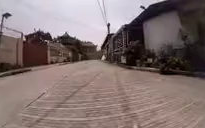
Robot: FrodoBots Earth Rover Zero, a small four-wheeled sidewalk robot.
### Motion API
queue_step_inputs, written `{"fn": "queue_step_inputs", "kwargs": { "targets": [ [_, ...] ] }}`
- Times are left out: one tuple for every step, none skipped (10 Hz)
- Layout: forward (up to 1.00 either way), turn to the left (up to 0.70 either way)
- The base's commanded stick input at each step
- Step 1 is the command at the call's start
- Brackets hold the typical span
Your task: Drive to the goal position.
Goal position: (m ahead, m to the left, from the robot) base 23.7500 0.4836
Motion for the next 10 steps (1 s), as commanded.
{"fn": "queue_step_inputs", "kwargs": {
  "targets": [
    [0.7, 0.0],
    [0.7, 0.0],
    [0.7, 0.0],
    [0.7, 0.0],
    [0.7, 0.0],
    [0.7, 0.0],
    [0.7, 0.0],
    [0.7, 0.0],
    [0.7, 0.0],
    [0.7, 0.0]
  ]
}}
